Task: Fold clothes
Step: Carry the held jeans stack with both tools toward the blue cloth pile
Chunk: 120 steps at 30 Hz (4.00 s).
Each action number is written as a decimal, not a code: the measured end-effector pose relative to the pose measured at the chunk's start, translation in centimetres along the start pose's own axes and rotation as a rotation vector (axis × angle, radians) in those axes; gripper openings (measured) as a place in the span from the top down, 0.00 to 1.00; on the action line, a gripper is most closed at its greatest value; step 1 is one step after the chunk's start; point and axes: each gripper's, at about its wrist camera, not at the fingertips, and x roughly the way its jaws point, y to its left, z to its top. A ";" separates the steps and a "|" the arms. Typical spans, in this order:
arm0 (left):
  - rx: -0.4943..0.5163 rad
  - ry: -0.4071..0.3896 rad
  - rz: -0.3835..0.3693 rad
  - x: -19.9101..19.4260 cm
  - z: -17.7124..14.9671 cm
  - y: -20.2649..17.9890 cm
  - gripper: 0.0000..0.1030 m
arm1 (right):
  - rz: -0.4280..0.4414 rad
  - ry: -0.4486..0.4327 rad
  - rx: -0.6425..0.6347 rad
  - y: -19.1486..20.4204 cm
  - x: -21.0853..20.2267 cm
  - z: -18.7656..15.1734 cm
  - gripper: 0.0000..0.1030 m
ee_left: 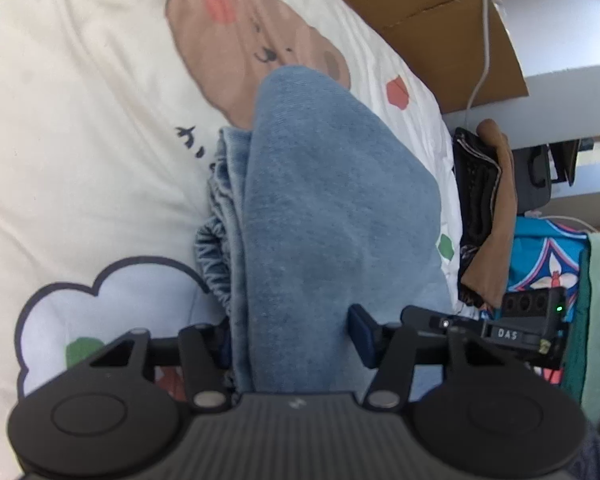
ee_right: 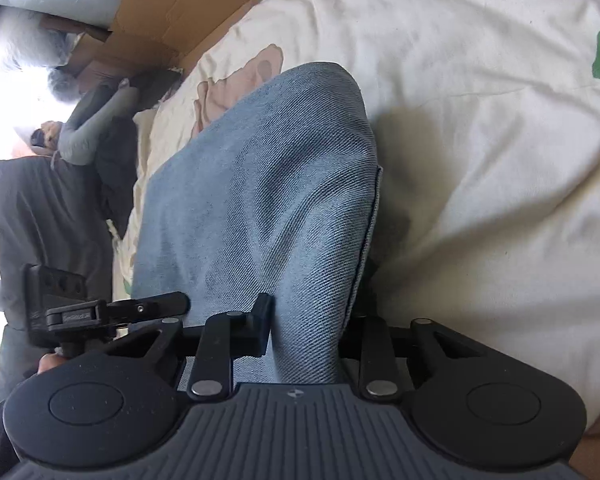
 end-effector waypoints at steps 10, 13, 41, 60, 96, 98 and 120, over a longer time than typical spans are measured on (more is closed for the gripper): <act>0.034 -0.020 0.032 -3.8 -1.6 -3.3 0.50 | 0.001 -0.066 -0.018 4.2 -5.8 -1.6 0.76; 0.062 -0.033 0.038 -5.9 -1.7 -5.3 0.50 | 0.018 -0.091 -0.025 5.6 -7.9 -1.6 0.76; 0.254 -0.241 0.010 -24.2 -0.8 -32.5 0.50 | 0.043 -0.291 -0.279 24.1 -33.9 2.7 0.76; 0.322 -0.237 -0.045 -24.6 -0.5 -38.2 0.50 | -0.043 -0.383 -0.278 25.6 -41.3 2.7 0.76; 0.326 -0.158 -0.183 1.5 8.4 -44.1 0.50 | -0.294 -0.368 -0.140 2.4 -42.0 19.8 0.76; 0.322 -0.149 -0.182 3.3 8.5 -44.3 0.50 | -0.309 -0.358 -0.129 1.0 -41.7 20.4 0.76; 0.256 -0.037 -0.158 18.6 11.4 -44.2 0.52 | -0.452 -0.290 -0.056 -11.5 -37.3 25.4 0.76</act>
